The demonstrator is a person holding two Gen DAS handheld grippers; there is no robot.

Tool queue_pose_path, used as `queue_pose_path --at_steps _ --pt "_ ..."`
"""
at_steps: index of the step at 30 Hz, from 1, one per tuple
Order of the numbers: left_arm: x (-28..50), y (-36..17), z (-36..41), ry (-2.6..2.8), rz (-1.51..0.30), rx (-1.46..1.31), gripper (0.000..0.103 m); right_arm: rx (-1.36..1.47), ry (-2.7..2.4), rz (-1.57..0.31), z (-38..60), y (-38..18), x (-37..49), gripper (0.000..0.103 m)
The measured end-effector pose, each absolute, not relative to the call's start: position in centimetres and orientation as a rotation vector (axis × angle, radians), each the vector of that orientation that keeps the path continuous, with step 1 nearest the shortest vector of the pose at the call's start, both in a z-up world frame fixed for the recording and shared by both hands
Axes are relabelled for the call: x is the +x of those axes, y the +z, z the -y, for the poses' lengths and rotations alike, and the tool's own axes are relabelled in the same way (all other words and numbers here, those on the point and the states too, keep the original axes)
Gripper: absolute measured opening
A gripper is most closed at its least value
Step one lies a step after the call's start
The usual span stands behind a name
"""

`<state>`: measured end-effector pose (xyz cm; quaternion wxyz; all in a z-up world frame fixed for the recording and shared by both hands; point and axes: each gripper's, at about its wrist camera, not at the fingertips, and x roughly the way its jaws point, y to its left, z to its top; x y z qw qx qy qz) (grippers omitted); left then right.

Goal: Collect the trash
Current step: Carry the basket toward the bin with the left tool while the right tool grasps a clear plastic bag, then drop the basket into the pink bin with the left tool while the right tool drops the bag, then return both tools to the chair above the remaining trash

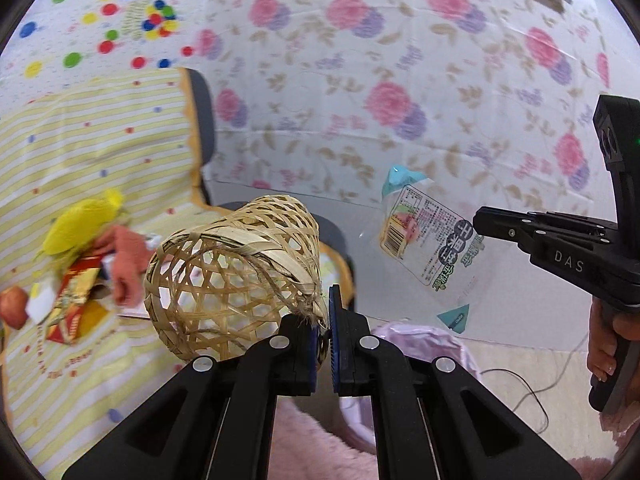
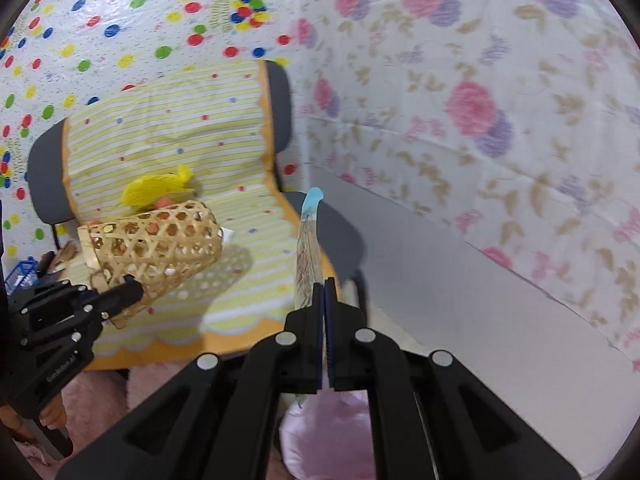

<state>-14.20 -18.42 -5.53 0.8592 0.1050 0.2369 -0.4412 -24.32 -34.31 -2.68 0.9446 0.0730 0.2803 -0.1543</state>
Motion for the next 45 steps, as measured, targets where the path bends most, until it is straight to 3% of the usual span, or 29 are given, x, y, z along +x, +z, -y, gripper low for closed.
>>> queue_pose_path --at_steps 9,20,24,26,27,28,29,30,31,45 --pt "-17.1 -8.6 22.7 -1.066 -0.528 0.281 0.005 0.170 -0.455 -0.637 36.7 -5.8 -29.3 0.002" --pt "-17.2 -11.7 27.9 -1.126 -0.634 0.369 0.006 0.265 -0.466 -0.750 39.5 -10.8 -29.1 0.002" --pt "-16.6 -12.4 29.6 -1.116 -0.678 0.388 0.021 0.290 -0.458 -0.758 40.5 -11.7 -28.5 0.003" --pt "-16.2 -12.9 30.1 -1.114 -0.706 0.394 0.039 0.297 -0.460 -0.766 41.0 -12.3 -28.1 0.004" --pt "-16.0 -13.1 30.2 -1.112 -0.721 0.394 0.043 0.304 -0.463 -0.771 41.2 -12.5 -28.0 0.006" --pt "-15.9 -13.2 30.3 -1.110 -0.729 0.393 0.057 0.313 -0.463 -0.776 41.4 -12.8 -28.0 0.013" --pt "-15.7 -13.3 30.2 -1.102 -0.731 0.389 0.062 0.319 -0.462 -0.778 41.6 -12.9 -27.9 0.020" --pt "-15.6 -13.4 30.1 -1.099 -0.731 0.386 0.062 0.320 -0.466 -0.779 41.7 -13.1 -28.0 0.033" --pt "-15.3 -13.4 29.9 -1.098 -0.741 0.380 0.062 0.317 -0.473 -0.778 41.8 -13.1 -28.0 0.034" --pt "-13.8 -9.8 24.3 -0.952 -0.660 0.310 0.062 0.270 -0.488 -0.728 41.0 -9.9 -28.1 0.034"
